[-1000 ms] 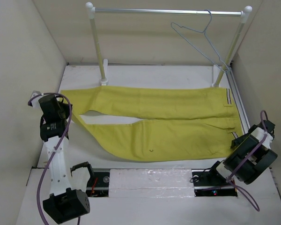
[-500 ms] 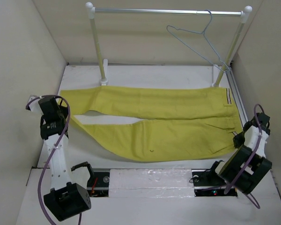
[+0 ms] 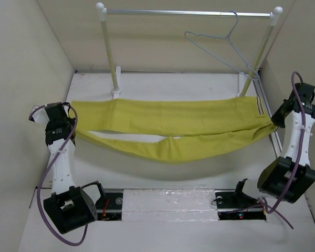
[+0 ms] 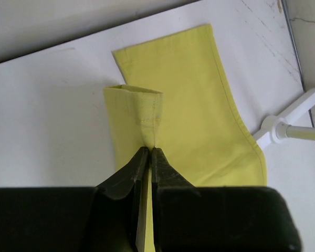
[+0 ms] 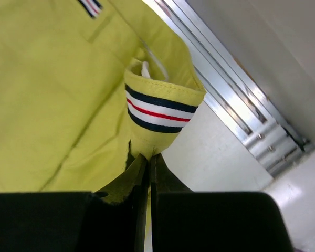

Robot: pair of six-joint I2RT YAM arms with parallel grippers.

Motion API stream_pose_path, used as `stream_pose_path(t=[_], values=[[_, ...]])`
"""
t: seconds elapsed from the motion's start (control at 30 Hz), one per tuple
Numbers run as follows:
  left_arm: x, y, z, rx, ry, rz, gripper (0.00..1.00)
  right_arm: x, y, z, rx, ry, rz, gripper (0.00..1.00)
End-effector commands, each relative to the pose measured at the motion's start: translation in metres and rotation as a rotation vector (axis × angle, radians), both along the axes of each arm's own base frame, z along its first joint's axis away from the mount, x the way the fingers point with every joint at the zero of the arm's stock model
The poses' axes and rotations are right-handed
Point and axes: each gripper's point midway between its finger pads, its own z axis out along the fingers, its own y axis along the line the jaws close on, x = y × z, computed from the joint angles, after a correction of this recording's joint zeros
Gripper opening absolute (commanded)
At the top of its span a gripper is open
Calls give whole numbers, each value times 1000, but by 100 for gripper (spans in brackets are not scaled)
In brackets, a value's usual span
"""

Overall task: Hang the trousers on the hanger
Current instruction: Fold the trousers at the center of the board.

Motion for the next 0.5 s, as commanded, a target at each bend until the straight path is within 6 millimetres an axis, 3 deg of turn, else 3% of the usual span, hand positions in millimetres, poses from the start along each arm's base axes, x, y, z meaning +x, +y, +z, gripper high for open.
stream_pose_path(t=[0.0, 0.07, 0.13, 0.2, 0.27, 0.33, 0.4, 0.43, 0.47], values=[[14, 26, 35, 95, -47, 75, 0, 57, -11, 34, -71, -56, 88, 0], [16, 29, 34, 104, -35, 80, 0, 67, -12, 36, -75, -62, 99, 0], [17, 37, 41, 134, -29, 109, 0, 94, -14, 35, -66, -80, 132, 0], [21, 49, 34, 158, 30, 139, 0, 126, -9, 32, -50, -108, 176, 0], [25, 54, 39, 179, 34, 155, 0, 147, -6, 29, -43, -123, 204, 0], [28, 64, 55, 236, 26, 171, 0, 170, -7, 26, -40, -130, 225, 0], [36, 67, 57, 258, 34, 163, 0, 185, -12, 23, -40, -142, 233, 0], [44, 67, 66, 270, 20, 160, 0, 194, -14, 9, -26, -122, 236, 0], [56, 63, 58, 272, 50, 140, 0, 204, -16, 17, -34, -147, 240, 0]])
